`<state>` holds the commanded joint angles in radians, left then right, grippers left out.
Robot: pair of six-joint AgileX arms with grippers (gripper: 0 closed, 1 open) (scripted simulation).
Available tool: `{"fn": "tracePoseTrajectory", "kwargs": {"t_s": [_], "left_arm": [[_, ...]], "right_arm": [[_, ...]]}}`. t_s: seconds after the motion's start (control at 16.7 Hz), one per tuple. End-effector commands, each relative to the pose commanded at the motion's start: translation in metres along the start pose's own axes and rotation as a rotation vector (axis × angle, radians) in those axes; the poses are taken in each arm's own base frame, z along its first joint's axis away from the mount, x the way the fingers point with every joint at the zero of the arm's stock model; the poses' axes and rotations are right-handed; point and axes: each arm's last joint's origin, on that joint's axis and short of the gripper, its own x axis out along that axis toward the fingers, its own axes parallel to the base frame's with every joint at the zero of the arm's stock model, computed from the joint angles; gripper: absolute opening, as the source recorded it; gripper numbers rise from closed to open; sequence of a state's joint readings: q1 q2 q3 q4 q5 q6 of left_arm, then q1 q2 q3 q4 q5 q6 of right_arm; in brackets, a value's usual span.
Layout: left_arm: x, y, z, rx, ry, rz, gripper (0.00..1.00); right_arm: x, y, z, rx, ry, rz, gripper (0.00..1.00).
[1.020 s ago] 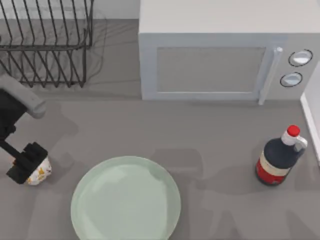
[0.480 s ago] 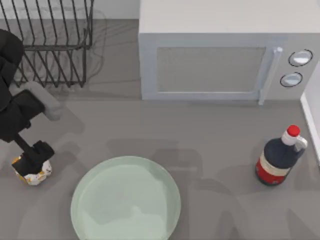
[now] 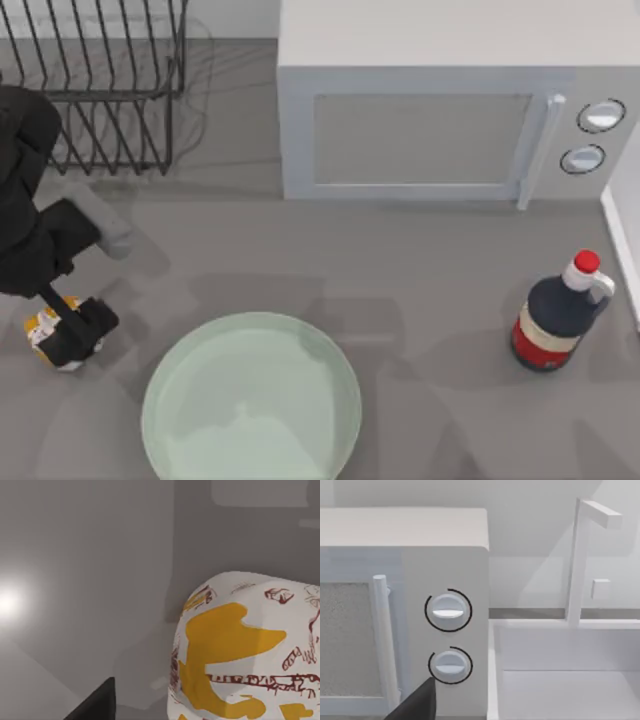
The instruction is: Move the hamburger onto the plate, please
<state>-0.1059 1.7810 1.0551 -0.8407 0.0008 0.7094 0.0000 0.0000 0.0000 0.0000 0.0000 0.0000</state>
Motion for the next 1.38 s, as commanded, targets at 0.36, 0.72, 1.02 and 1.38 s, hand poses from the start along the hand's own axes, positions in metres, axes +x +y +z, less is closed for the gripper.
{"fn": "tracePoseTrajectory", "kwargs": {"t_s": [0.36,0.72,1.02,1.38], "left_arm": [[0.049,-0.002,-0.001,0.001,-0.001,0.001,1.00],[0.050,-0.002,-0.001,0.001,0.000,0.000,0.77],[0.050,-0.002,-0.001,0.001,0.000,0.000,0.40],[0.050,-0.002,-0.001,0.001,0.000,0.000,0.00]], "right_arm": [[0.000,0.000,0.000,0.000,0.000,0.000,1.00],[0.000,0.000,0.000,0.000,0.000,0.000,1.00],[0.000,0.000,0.000,0.000,0.000,0.000,1.00],[0.000,0.000,0.000,0.000,0.000,0.000,1.00]]}}
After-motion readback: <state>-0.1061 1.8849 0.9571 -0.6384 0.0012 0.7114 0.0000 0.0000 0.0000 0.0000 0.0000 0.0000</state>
